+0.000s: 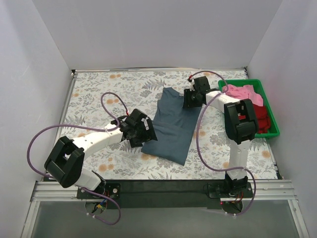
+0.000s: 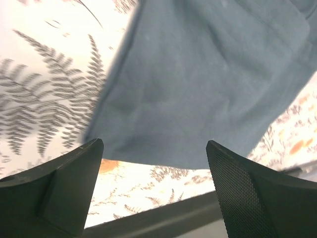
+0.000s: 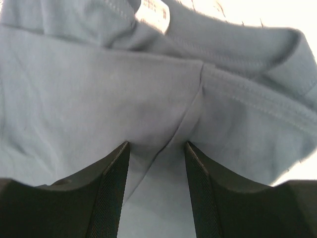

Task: Fold and stack the t-shirts
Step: Fold the tshirt

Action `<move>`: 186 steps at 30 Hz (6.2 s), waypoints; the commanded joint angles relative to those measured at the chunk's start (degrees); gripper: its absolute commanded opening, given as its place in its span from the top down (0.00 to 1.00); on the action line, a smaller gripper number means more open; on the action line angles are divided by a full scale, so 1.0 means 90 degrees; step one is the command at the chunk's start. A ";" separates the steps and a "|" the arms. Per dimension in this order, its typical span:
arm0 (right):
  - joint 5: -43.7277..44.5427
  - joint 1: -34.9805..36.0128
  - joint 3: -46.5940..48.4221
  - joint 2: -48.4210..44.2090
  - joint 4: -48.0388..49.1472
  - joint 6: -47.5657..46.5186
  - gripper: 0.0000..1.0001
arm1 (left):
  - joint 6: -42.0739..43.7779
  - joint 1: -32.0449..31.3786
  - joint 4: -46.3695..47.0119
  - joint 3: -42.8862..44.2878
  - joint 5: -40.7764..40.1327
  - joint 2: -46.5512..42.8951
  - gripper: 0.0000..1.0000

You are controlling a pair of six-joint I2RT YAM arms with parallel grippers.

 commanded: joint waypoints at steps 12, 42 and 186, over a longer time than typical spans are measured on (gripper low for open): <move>-0.1396 0.0155 0.3903 0.1820 -0.0943 -0.0489 0.52 | 0.0742 0.0410 0.0362 0.0298 -0.1100 0.0315 0.32; -0.1581 -0.0626 -0.1977 -0.1288 0.0844 -0.0186 0.78 | 0.1417 0.1152 0.1075 0.2340 -0.1100 0.2963 0.88; 0.0101 0.2615 -0.4995 -0.5338 -0.3489 0.1767 0.99 | 0.0753 -0.0927 -0.2078 -0.0032 0.0402 0.0191 1.00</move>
